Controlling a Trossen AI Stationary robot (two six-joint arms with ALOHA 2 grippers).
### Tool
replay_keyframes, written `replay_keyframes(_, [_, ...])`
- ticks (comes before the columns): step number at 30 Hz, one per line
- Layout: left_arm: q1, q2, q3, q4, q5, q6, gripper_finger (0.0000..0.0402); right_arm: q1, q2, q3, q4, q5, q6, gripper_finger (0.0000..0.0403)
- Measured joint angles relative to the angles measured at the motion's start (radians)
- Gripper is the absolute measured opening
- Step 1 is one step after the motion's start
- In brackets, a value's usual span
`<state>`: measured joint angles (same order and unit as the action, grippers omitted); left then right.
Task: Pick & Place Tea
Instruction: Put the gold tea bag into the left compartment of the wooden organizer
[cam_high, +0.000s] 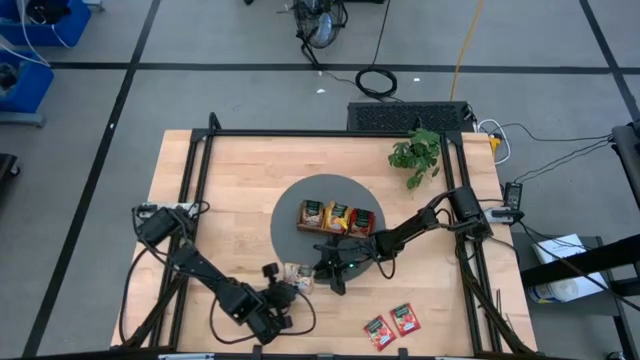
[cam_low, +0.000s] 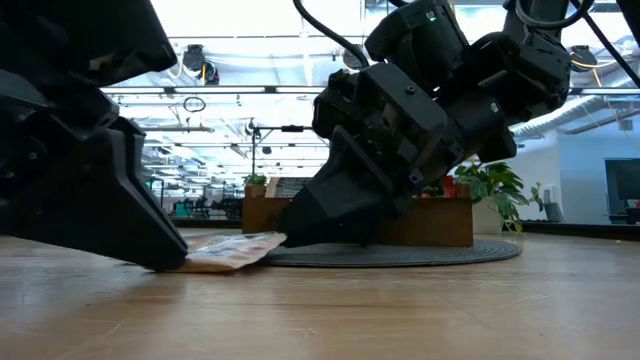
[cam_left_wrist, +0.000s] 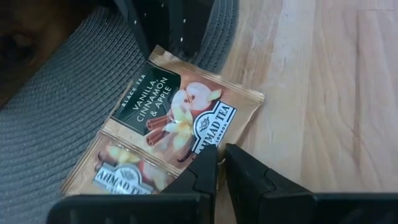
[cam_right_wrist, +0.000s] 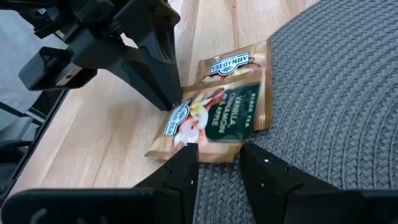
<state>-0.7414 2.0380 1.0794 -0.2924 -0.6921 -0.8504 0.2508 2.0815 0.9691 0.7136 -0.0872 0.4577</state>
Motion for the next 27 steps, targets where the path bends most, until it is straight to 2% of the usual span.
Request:
replay_keyframes(9, [0.02, 0.0, 0.0, 0.036, -0.002, 0.047, 0.0037, -0.001, 0.0, 0.0, -0.015, 0.005, -0.04, 0.0105])
replay_keyframes(12, [0.02, 0.001, 0.0, 0.037, -0.008, 0.053, 0.0037, -0.001, 0.001, 0.0, -0.016, 0.007, -0.077, 0.0083])
replay_keyframes(18, [0.02, 0.002, 0.0, 0.052, -0.027, 0.07, 0.0037, 0.003, 0.001, 0.0, 0.005, 0.061, -0.165, 0.0008])
replay_keyframes(27, [-0.002, -0.006, 0.0, 0.062, -0.044, 0.157, 0.0038, 0.007, -0.003, 0.0, 0.015, 0.063, -0.209, 0.0002])
